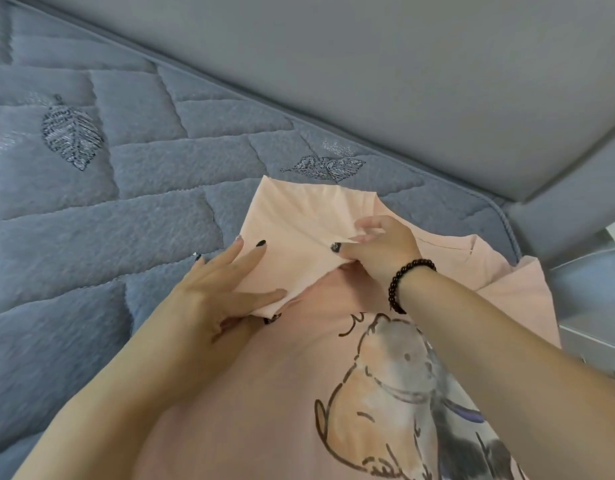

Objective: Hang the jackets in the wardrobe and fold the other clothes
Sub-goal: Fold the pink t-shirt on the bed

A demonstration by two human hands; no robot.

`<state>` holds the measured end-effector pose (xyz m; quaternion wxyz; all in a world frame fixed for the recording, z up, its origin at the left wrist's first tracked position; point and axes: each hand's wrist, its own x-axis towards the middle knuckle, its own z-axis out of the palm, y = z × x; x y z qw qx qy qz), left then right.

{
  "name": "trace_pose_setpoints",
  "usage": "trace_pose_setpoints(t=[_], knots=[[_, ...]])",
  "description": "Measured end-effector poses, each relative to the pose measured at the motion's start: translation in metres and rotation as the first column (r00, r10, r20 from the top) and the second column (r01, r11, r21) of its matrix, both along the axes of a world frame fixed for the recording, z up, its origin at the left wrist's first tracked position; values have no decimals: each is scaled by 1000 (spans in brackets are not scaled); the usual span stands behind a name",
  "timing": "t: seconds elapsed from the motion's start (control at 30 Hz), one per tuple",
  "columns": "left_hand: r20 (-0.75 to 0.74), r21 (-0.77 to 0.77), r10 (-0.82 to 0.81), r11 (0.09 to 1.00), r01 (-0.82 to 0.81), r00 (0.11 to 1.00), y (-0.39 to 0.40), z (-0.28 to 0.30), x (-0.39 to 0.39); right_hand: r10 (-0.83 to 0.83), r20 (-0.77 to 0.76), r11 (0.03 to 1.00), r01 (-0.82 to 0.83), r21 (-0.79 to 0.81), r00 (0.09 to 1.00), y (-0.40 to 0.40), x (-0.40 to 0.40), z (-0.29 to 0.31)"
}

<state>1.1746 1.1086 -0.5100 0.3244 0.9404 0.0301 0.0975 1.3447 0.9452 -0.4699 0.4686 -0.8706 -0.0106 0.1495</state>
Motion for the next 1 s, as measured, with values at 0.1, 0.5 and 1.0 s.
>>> trace_pose_setpoints(t=[0.1, 0.5, 1.0], knots=[[-1, -36, -78, 996, 78, 997, -1, -4, -7, 191, 314, 963, -116, -242, 930, -17, -27, 1], [11, 24, -57, 998, 57, 998, -8, -5, -17, 581, 375, 703, -213, -678, 723, -62, -83, -59], [28, 510, -35, 860, 15, 999, -78, 9, 183, 361, 556, 903, -132, -409, 749, -67, -88, -56]])
